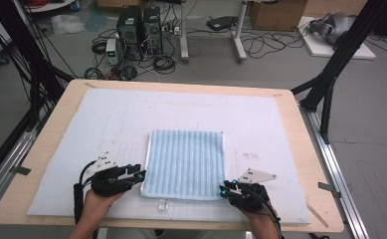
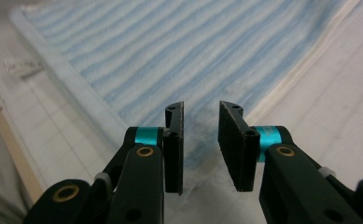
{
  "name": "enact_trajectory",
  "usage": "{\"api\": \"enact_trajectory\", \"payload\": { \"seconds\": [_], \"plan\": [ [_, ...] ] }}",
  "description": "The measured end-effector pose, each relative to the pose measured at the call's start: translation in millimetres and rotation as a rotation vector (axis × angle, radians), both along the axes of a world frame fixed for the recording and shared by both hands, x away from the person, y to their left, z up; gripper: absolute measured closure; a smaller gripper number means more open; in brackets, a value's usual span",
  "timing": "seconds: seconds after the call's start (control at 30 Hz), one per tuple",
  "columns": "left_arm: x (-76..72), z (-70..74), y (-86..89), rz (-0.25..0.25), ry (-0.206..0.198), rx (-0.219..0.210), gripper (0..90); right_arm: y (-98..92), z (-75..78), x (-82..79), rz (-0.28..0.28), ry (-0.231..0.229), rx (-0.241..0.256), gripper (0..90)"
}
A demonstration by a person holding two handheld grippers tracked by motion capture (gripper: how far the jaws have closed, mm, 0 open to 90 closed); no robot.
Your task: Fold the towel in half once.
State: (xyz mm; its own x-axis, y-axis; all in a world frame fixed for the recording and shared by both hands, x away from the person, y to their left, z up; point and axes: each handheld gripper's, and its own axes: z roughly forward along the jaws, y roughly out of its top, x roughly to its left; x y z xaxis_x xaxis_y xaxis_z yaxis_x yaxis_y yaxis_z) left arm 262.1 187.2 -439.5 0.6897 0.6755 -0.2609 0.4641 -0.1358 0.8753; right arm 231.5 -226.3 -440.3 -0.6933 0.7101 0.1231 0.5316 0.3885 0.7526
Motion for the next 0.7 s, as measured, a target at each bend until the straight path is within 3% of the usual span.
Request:
{"api": "enact_trajectory", "payload": {
  "seconds": [0.03,0.07,0.17,0.23,0.33,0.53,0.63,0.7],
  "plan": [
    [1.2,0.0,-1.4,0.000,0.001,0.004,62.9,1.5,-3.1,-1.0,0.012,0.014,-0.025,72.1],
    [2.4,0.4,-2.2,-0.003,0.001,0.005,62.9,1.2,-4.9,-3.3,0.020,0.000,-0.032,72.1],
    [8.6,2.8,-3.6,0.000,-0.001,-0.002,62.9,-3.4,-3.7,-6.9,0.023,0.016,-0.020,70.5],
    [14.8,4.4,-4.0,0.011,0.013,-0.006,62.9,-6.1,-1.6,-5.2,0.020,0.029,0.012,67.4],
    [28.5,7.5,-5.7,0.022,0.023,-0.003,62.6,-12.4,5.9,2.3,-0.013,0.008,0.094,65.3],
    [63.1,13.6,-9.6,0.074,0.020,0.004,60.8,-21.4,11.9,33.1,-0.074,-0.036,0.108,65.7],
    [78.2,14.2,-16.2,0.079,0.015,0.043,61.0,-20.8,12.8,52.1,-0.100,-0.038,0.123,65.8],
    [88.6,14.0,-19.5,0.071,0.024,0.040,62.0,-18.6,12.3,66.2,-0.110,-0.034,0.105,65.9]
  ]
}}
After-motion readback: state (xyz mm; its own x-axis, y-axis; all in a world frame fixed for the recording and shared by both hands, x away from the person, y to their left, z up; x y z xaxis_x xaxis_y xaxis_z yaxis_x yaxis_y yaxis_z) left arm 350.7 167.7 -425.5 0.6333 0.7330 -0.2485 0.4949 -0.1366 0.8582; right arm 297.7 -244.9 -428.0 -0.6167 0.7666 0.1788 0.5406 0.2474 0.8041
